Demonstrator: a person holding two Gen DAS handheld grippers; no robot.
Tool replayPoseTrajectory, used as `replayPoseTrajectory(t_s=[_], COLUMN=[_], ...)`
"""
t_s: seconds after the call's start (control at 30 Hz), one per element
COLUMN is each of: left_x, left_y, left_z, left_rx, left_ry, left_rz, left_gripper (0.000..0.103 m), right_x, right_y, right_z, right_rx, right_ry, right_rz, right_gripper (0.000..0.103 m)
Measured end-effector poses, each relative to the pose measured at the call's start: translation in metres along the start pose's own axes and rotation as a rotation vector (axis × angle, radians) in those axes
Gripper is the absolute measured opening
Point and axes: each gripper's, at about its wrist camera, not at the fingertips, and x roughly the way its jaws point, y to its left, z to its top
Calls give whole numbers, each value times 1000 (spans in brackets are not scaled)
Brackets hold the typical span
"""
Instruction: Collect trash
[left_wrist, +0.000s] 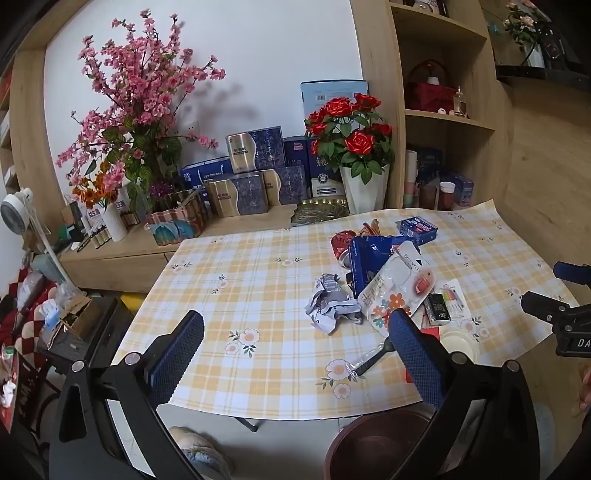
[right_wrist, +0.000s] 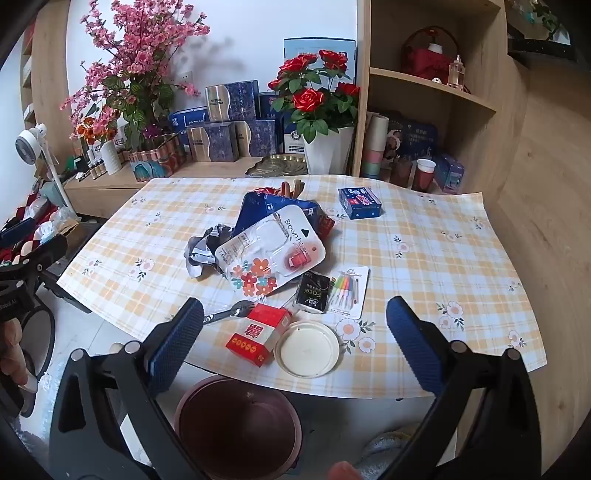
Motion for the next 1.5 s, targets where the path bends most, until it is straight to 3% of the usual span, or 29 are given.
replayPoseTrajectory(t_s=[1.5], left_x=[2], left_y=[-5], left_z=[-4], left_rx=[0], left_ry=[-3], left_rz=[-1], left_gripper=[98], right_x=[-2], right_y=[0], right_z=[2], right_rx=[4], right_ry=[3], right_rz=[-9], right_gripper=[97])
